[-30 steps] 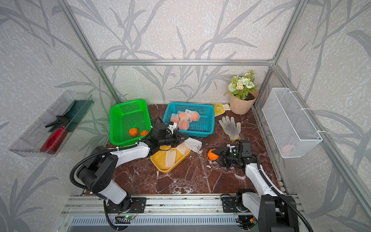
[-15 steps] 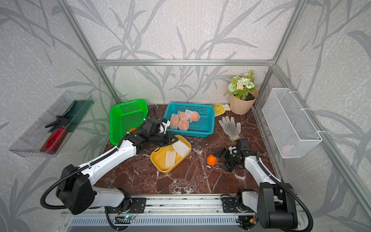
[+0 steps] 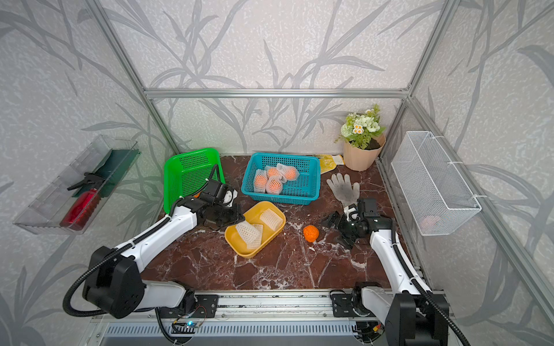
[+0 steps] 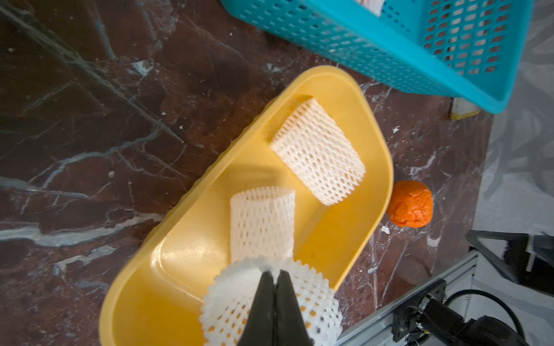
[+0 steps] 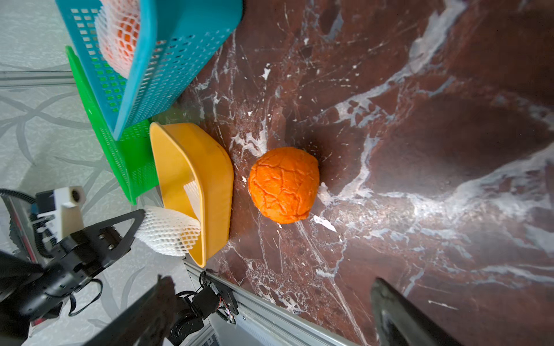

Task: Remove foam nets from oranges
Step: Place the foam net into the storage box.

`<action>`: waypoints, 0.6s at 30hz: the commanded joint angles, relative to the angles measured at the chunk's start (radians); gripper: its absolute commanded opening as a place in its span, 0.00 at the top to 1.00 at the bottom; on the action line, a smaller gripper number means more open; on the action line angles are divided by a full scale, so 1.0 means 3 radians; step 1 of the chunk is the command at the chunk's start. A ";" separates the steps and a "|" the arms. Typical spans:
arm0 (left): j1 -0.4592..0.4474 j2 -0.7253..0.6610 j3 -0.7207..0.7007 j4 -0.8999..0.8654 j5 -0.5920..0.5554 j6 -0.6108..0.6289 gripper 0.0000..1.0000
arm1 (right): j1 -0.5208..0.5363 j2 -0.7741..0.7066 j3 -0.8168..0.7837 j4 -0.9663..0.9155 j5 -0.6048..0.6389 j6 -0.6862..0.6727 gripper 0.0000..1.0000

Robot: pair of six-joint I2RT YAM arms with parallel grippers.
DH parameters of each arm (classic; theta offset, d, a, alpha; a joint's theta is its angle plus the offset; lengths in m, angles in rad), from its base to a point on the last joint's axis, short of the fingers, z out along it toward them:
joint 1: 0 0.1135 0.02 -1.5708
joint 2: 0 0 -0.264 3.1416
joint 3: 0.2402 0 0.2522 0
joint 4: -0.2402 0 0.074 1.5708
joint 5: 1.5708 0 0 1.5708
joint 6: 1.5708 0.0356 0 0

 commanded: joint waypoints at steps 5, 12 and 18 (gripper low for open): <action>0.0040 0.0293 0.0121 -0.0418 -0.0071 0.0303 0.83 | 0.0020 -0.0103 0.0188 -0.0459 -0.0032 -0.0278 0.01; 0.0030 0.0134 0.0375 -0.0691 -0.0591 0.0325 0.26 | 0.0159 -0.0061 0.0182 -0.0487 0.0102 -0.0322 0.01; 0.0020 -0.0105 0.0576 -0.0849 -0.0923 0.0339 0.08 | 0.0415 0.0129 0.0234 -0.0388 0.0324 -0.0303 0.01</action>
